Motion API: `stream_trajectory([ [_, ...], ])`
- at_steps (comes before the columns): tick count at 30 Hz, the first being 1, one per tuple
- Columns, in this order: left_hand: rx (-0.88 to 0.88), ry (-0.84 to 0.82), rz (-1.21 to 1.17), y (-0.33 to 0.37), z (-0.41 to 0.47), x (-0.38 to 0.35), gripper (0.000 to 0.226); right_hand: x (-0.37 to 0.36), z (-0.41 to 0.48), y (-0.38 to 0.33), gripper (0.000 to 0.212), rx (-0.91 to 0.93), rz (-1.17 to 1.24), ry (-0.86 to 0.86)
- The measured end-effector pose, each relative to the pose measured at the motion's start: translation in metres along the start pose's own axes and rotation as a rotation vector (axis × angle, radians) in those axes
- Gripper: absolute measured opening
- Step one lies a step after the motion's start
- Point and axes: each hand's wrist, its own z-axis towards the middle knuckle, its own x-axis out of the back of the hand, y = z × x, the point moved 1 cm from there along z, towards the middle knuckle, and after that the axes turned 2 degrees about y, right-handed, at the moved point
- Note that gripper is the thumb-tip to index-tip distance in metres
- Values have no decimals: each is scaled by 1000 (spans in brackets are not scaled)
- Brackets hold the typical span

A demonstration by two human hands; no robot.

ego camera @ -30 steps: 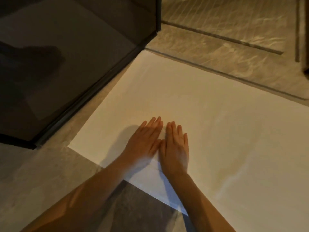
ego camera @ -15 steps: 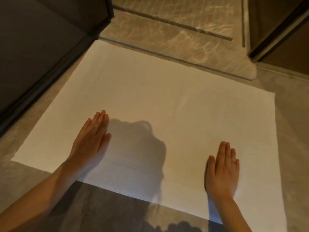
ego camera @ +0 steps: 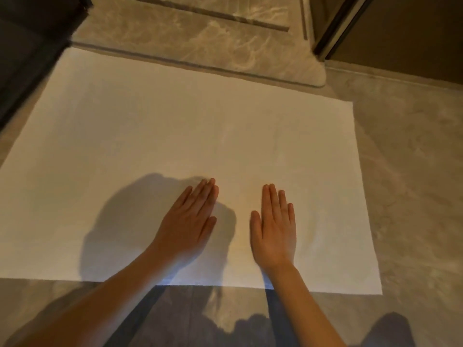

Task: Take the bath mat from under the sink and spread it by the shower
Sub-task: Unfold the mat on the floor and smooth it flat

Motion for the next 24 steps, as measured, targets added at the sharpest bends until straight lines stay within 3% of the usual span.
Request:
stream_trajectory([
  [7, 11, -3, -45, 3, 0, 3, 60, 28, -31, 102, 61, -365, -9, 73],
  [11, 16, -24, -59, 9, 0, 8, 61, 41, -39, 112, 59, -487, -23, 74],
  [13, 7, -10, -81, 9, 1, 11, 60, 44, -25, 86, 59, -426, -27, 88],
  [19, 77, 103, -54, -29, 63, 37, 60, 24, 75, -69, 58, 94, 171, 49],
  [24, 106, 29, 71, -70, 105, 31, 56, -2, 132, -124, 54, 152, 143, -65],
])
